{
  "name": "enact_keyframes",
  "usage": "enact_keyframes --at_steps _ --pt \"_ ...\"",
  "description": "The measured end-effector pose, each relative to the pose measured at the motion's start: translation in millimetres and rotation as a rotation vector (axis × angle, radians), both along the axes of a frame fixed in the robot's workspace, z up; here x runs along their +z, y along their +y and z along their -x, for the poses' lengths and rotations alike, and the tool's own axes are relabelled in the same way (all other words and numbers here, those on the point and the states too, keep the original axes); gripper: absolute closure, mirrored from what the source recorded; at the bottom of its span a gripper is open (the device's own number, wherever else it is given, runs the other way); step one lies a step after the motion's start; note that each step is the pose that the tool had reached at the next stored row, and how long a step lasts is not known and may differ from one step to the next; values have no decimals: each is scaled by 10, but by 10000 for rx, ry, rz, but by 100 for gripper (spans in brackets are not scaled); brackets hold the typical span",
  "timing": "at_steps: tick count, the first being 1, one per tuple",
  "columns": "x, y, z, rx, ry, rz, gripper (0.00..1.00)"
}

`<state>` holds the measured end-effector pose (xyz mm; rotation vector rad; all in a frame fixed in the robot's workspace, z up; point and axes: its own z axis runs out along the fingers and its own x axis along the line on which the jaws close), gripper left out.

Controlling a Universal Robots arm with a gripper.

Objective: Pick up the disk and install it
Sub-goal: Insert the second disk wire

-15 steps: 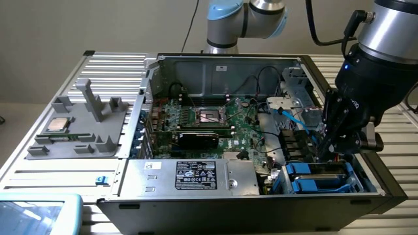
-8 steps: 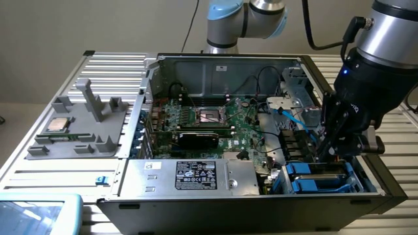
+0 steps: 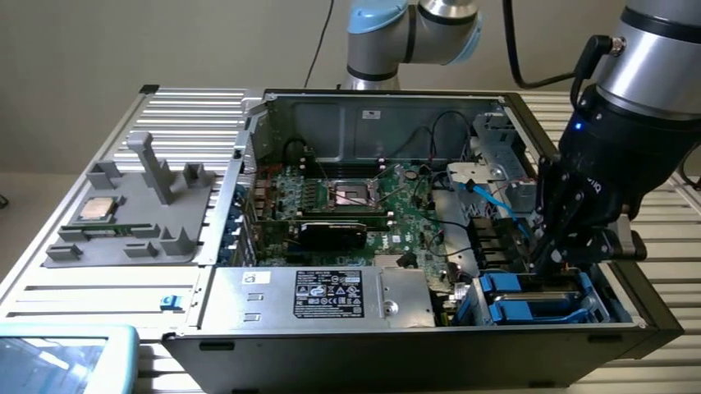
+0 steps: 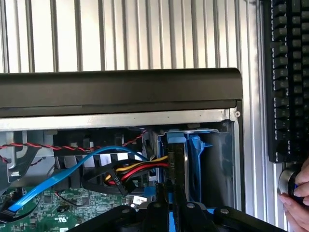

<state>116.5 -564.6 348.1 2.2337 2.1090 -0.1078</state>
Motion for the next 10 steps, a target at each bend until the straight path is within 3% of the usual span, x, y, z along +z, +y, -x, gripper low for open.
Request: enact_keyframes --at_steps 10 --pt "-33 -7 0 114 25 1 84"
